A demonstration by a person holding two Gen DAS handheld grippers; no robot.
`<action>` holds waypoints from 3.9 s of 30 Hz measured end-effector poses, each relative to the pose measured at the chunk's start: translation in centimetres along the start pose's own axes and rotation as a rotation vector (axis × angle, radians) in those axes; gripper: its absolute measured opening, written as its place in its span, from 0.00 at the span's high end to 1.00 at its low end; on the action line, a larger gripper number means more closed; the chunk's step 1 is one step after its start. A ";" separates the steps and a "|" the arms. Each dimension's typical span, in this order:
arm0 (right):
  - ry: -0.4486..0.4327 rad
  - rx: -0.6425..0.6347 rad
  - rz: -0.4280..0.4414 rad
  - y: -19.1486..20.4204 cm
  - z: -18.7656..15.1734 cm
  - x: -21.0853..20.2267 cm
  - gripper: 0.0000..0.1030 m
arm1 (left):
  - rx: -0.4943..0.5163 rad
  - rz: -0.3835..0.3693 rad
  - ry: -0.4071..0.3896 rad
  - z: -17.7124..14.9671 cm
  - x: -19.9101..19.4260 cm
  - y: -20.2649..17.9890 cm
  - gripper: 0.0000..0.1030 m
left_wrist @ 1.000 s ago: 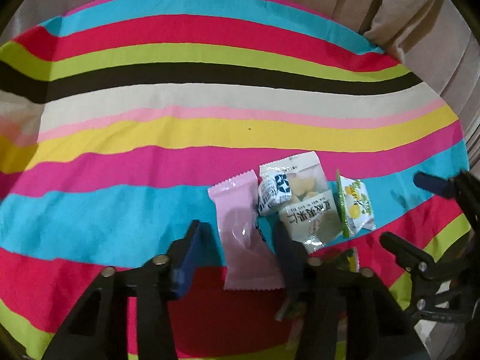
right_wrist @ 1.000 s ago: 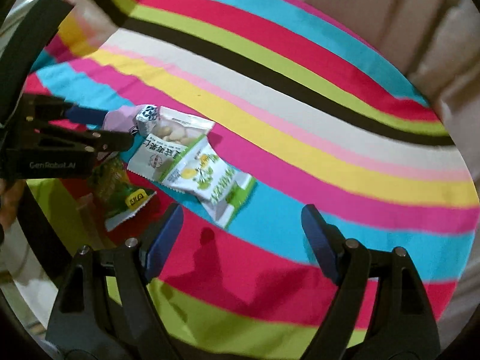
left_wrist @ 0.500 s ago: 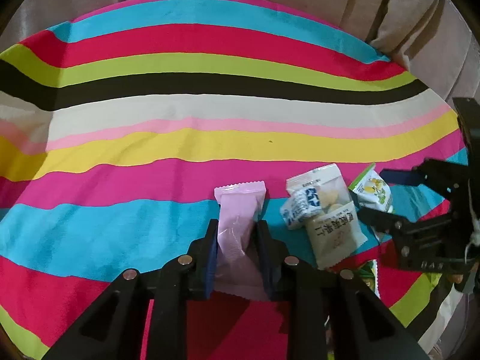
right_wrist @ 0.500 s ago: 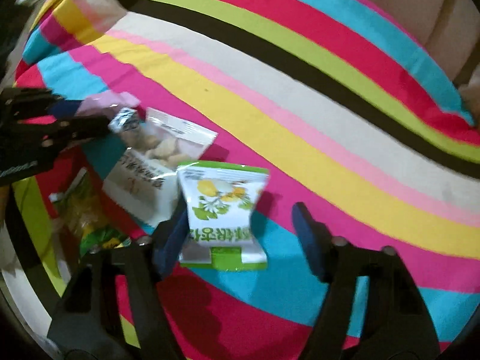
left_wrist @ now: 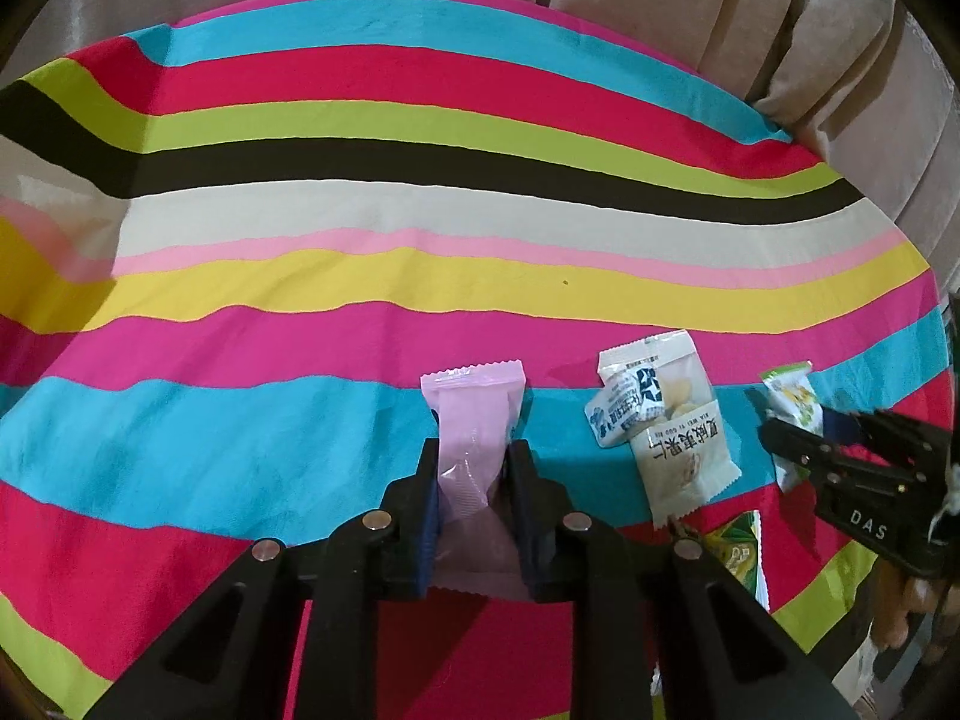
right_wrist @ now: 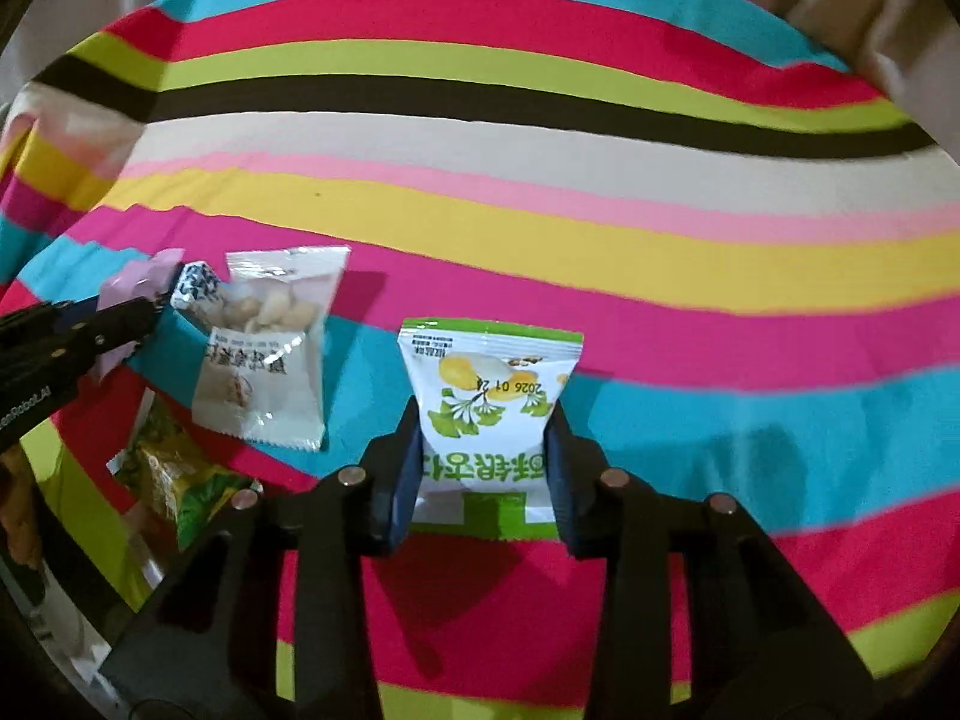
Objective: Organize snacks
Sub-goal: 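Carry both packets over the white box and open both tools to release them, then move both open tools back over the remaining snacks on the blanket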
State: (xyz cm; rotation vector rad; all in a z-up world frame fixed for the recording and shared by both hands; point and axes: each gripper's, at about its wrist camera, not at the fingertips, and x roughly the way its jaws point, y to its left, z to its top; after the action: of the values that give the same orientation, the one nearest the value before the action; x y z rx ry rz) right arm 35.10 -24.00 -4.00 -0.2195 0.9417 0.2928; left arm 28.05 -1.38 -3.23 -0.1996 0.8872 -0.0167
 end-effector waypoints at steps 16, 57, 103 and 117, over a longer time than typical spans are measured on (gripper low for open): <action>0.006 0.096 -0.084 0.0 -6.1 -4.2 0.61 | -0.024 -0.002 0.004 -2.4 -2.1 0.1 0.81; -0.049 0.277 -0.153 -6.7 -15.6 -15.0 0.61 | 0.210 -0.181 0.002 -8.1 -10.3 -14.3 0.81; -0.086 0.602 -0.438 -24.0 -25.0 -22.4 0.40 | 0.649 -0.534 0.184 -14.1 -10.2 -37.8 0.79; -0.124 0.624 -0.603 -24.8 -24.3 -24.4 0.11 | 0.614 -0.551 0.084 -12.7 -11.4 -38.2 0.32</action>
State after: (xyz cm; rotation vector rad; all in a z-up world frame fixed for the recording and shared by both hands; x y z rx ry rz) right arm 11.56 -58.54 3.56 0.0955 0.7625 -0.5364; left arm 13.66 -39.86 4.62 0.1390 0.8498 -0.8047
